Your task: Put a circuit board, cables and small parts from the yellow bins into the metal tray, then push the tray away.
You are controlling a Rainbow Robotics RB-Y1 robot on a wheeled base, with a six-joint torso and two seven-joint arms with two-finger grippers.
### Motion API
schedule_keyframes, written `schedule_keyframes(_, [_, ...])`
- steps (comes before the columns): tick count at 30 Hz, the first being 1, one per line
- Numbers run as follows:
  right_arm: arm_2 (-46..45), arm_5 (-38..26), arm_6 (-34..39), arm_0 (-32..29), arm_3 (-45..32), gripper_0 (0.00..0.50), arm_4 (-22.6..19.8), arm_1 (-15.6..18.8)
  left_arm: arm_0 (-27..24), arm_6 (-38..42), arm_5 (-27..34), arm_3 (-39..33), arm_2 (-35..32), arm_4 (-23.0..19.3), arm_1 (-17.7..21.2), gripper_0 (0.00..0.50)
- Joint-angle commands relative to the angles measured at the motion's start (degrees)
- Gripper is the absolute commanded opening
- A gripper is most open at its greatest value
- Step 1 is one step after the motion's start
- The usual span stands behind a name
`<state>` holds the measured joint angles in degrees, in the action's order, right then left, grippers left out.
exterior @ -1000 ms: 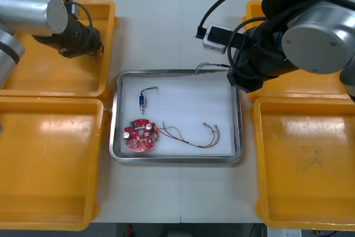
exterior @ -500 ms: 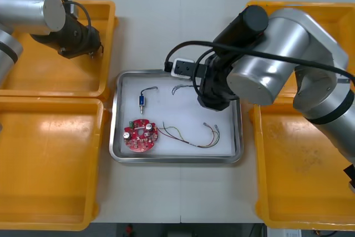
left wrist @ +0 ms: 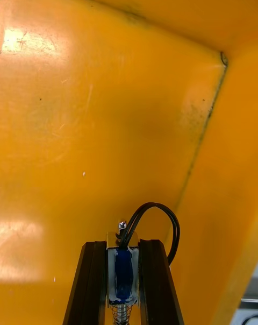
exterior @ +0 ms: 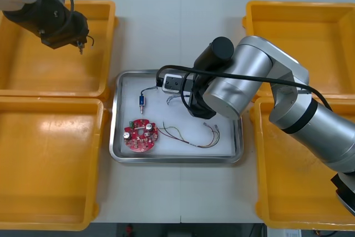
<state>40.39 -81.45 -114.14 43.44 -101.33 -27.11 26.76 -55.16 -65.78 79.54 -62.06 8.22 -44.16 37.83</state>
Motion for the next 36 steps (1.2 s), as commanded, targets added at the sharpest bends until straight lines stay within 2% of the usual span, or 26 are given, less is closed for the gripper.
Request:
schedule_keyframes(1, [1.8,1.5,-1.1,0.4,-0.2,0.000,1.8,-1.1,-1.8,-3.4,4.8,-5.6,-3.2,0.7,3.0,0.000])
schedule_keyframes(2, [1.9,1.5,-1.0,0.4,-0.2,0.001,1.8,-1.1,-1.8,-3.3,5.5,-6.1,-3.5,0.8,3.0,0.000])
schedule_keyframes(4, [1.9,1.5,-0.8,0.4,-0.2,0.061,1.9,-1.1,-1.8,-2.8,7.8,-7.5,-4.2,1.1,3.1,0.000])
schedule_keyframes(6, [1.8,1.5,-0.6,0.4,-0.2,0.340,2.0,-1.1,-1.8,-2.3,10.5,-9.3,-5.2,1.4,3.1,0.000])
schedule_keyframes(7, [1.8,1.5,-0.5,0.4,-0.3,0.401,2.0,-1.1,-1.8,-2.2,11.2,-9.7,-5.5,1.5,3.1,0.000])
schedule_keyframes(8, [1.9,1.4,-0.3,0.4,-0.5,0.499,2.1,-1.0,-1.8,-2.0,12.5,-10.4,-5.8,1.6,3.2,0.000])
schedule_keyframes(12, [1.8,0.1,0.2,0.3,-1.9,0.500,3.6,-1.0,-1.3,-0.9,16.0,-13.4,-6.8,2.2,3.2,0.000])
schedule_keyframes(20, [-0.7,-6.5,1.0,0.4,-5.9,0.500,3.4,-1.0,2.5,1.6,20.5,-22.2,-8.0,3.2,3.3,0.000])
schedule_keyframes(27, [-7.7,-17.1,2.0,0.4,-10.6,0.500,-0.1,-1.7,4.2,7.2,25.5,-29.7,-7.5,2.8,3.1,0.000])
schedule_keyframes(32, [-13.1,-25.8,2.9,0.4,-13.4,0.500,-0.7,-2.3,4.9,10.4,28.5,-34.4,-6.8,2.1,3.1,0.000])
schedule_keyframes(36, [-17.2,-28.6,3.6,0.4,-14.6,0.500,-0.8,-2.3,4.9,10.8,29.8,-35.4,-6.7,1.6,3.1,0.000])
